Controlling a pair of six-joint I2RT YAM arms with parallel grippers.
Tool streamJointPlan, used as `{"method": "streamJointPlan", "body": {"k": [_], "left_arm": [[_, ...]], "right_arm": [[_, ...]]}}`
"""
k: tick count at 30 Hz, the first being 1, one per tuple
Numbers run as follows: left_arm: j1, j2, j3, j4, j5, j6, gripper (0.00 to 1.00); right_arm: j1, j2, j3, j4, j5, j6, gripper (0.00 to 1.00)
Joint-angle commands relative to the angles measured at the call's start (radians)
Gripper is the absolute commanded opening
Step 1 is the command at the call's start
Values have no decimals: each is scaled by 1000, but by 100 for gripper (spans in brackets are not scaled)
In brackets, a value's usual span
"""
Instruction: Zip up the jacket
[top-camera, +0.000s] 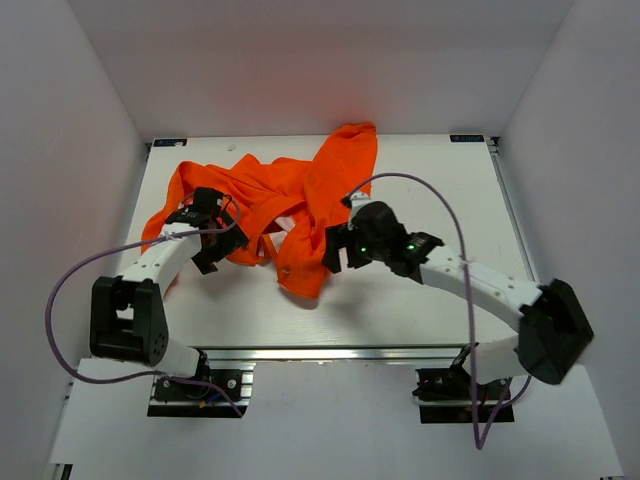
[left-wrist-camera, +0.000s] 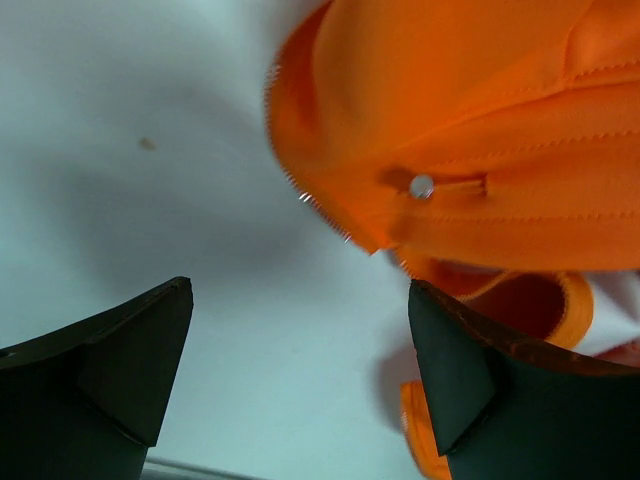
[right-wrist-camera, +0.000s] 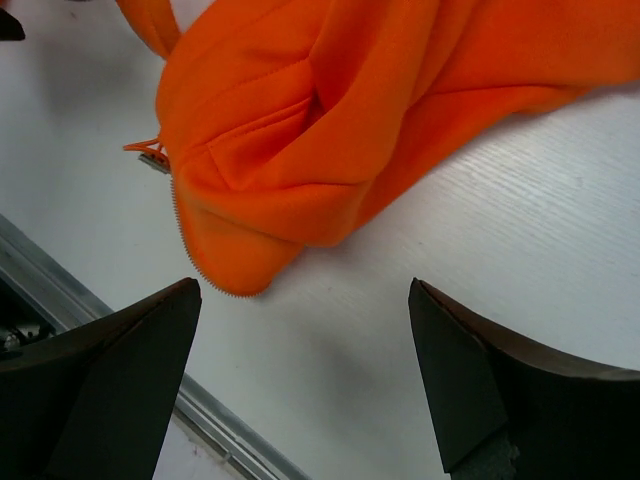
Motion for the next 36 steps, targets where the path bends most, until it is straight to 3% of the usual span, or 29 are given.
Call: {"method": "streamJointPlan", "body": {"k": [1,7,8,10,13,14,15,16,18,21,22,27,31,36], "left_arm": [[-2,55,25,143,52,12,98],[0,229,91,219,41,47,98],[0,246,99,229,34,51,98],[3,301,113,240,41,57,95],[1,362,131,281,66,78,69],[3,376,140,281,73,89,33],[4,394,169,266,78,95,9],[4,395,182,263,93,106,0],[3,358,179,298,135,156,0],[1,161,130,364,262,182,0],[3,17,124,373,302,178,0],[-9,-392,140,510,330,120,0],[-11,-484,428,419,302,161,0],[-11,-441,714,315,252,182,0]], "right_arm": [[48,122,66,28,76,88,89],[77,303,139,111,75,172,86],[76,339,168,101,78,172,83],[74,373,197,90,81,174,61],[71,360,197,105,141,186,34],[68,347,186,108,155,186,26],[63,331,179,111,168,185,6],[47,286,168,114,199,185,0],[24,228,133,125,214,188,0],[-38,58,116,113,231,168,0],[-39,21,116,114,241,151,0],[-41,-223,212,121,312,21,0],[-41,-323,385,131,362,-67,0],[-41,-419,566,101,440,-154,0]]}}
